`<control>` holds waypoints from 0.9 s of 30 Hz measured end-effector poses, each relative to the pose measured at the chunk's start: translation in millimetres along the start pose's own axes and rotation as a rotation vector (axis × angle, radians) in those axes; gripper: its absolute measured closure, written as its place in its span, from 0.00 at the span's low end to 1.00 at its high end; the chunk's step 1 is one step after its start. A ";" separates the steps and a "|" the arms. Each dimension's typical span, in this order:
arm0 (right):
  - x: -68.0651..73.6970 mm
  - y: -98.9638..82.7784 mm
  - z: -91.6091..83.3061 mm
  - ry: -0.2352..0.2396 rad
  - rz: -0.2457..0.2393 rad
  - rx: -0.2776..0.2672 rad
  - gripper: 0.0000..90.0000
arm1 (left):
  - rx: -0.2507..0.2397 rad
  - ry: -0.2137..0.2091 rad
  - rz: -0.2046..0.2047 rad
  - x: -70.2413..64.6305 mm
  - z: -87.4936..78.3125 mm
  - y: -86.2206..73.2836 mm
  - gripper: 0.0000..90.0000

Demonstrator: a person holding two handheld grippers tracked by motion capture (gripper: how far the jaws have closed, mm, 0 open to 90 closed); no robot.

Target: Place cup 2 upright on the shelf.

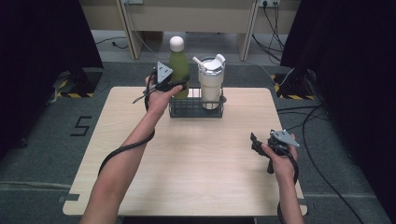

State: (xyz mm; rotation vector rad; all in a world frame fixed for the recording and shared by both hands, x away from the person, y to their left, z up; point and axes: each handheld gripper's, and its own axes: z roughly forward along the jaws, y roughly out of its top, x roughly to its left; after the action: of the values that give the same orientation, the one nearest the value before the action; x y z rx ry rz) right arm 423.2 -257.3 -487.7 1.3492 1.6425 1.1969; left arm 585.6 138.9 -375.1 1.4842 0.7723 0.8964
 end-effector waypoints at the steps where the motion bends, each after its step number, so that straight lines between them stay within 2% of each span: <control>1: -0.1 0.0 0.0 0.000 0.002 -0.001 0.17 | 0.002 0.001 -0.001 0.3 1.1 -0.3 0.22; 15: -2.0 1.0 -1.5 -0.003 0.002 -0.005 0.17 | 0.029 0.013 -0.018 4.6 10.6 -9.5 0.22; 27: -3.5 0.5 -1.5 -0.007 0.002 -0.002 0.17 | 0.066 0.018 -0.026 2.9 16.7 -25.8 0.22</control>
State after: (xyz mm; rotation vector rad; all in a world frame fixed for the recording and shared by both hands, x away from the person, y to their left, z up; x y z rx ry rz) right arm 422.7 -261.0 -486.9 1.3529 1.6343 1.1935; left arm 602.3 135.9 -400.9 1.5224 0.8400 0.8733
